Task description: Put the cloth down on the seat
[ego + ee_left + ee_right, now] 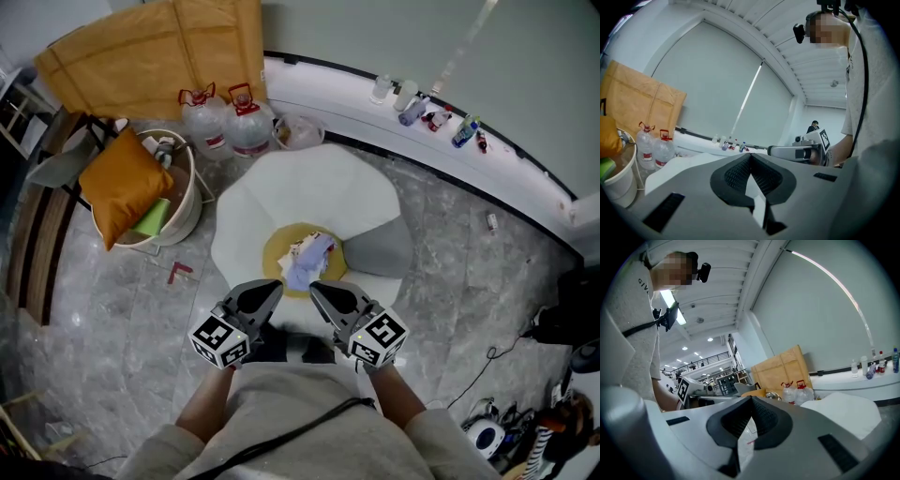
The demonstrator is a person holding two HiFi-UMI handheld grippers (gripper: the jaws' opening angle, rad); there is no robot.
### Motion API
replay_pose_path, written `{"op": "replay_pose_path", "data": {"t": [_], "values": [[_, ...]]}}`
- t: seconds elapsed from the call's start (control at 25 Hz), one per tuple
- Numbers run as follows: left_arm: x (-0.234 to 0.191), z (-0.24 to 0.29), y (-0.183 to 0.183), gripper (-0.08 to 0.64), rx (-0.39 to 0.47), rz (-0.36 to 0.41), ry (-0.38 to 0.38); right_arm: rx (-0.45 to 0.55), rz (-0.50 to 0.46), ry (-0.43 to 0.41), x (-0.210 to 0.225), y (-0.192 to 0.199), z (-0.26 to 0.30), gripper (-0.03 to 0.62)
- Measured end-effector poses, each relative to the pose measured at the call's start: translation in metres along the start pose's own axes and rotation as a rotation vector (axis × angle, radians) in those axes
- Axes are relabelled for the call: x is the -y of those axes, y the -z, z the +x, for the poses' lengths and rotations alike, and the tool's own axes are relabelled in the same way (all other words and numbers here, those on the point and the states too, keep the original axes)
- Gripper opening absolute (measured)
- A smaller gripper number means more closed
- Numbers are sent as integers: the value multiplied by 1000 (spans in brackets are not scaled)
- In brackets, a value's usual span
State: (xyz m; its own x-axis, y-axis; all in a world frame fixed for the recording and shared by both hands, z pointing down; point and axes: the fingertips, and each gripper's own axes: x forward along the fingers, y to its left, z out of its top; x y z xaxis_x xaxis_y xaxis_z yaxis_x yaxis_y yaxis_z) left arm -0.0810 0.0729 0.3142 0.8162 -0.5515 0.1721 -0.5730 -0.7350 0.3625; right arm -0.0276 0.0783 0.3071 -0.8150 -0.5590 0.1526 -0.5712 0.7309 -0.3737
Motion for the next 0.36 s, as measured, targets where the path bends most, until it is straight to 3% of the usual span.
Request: {"op": "replay_pose_path", "data": {"t": [0.36], "values": [[-8,0,0,12,-1,-11,-5,-22,10,-21,-1,4,13,17]]}}
